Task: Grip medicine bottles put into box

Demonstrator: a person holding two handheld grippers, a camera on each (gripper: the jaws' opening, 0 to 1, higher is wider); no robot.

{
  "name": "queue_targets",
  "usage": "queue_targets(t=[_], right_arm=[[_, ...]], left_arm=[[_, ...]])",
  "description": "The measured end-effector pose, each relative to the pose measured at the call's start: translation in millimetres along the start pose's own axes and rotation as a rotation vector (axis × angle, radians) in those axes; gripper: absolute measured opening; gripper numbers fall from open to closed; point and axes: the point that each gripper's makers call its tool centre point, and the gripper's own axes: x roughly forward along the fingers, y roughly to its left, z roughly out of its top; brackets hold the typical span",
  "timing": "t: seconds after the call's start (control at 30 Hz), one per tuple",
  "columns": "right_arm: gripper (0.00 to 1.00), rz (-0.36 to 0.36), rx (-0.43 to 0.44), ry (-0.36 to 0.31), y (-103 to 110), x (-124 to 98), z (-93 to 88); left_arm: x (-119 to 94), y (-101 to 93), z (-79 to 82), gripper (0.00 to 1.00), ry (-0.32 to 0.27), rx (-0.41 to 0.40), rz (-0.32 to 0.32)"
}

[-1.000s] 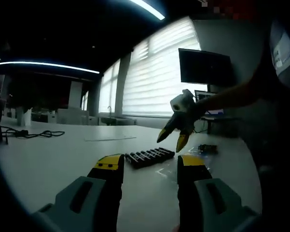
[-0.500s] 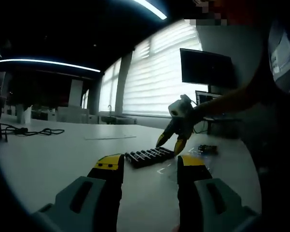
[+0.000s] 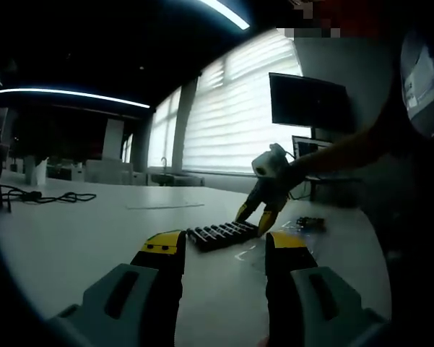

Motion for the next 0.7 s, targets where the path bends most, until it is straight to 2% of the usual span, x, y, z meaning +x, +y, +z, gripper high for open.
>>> queue_targets(t=[0.17,0.23,0.33,0.53,0.7], right_arm=[[0.42,-0.002,0.012,0.004,1.2,-0.9,-1.0],[0.42,0.009,0.036,-0.012,2.2,-4.3,1.3],[0.42,-0.009,0.025,-0.031,-0.8,-14.5,7.3],[0.42,-0.027,-0.009,-0.052,6.9,-51.4,19.7],[0.42,0.004,-0.045,-0.04,35.5,-83.8,18.8]], left_arm=[[0.1,0.0,-0.2,0.37,0.001,0.003,0.0],[0.1,0.0,0.0,0.37,0.001,0.003,0.0],[0.1,0.2,0.2,0.37,0.001,0.004,0.001],[0.0,-0.5,0.9,0.37,-0.002,0.007,-0.002],[-0.4,-1.5,2.4,0.37,-0.009,0.013,-0.005]])
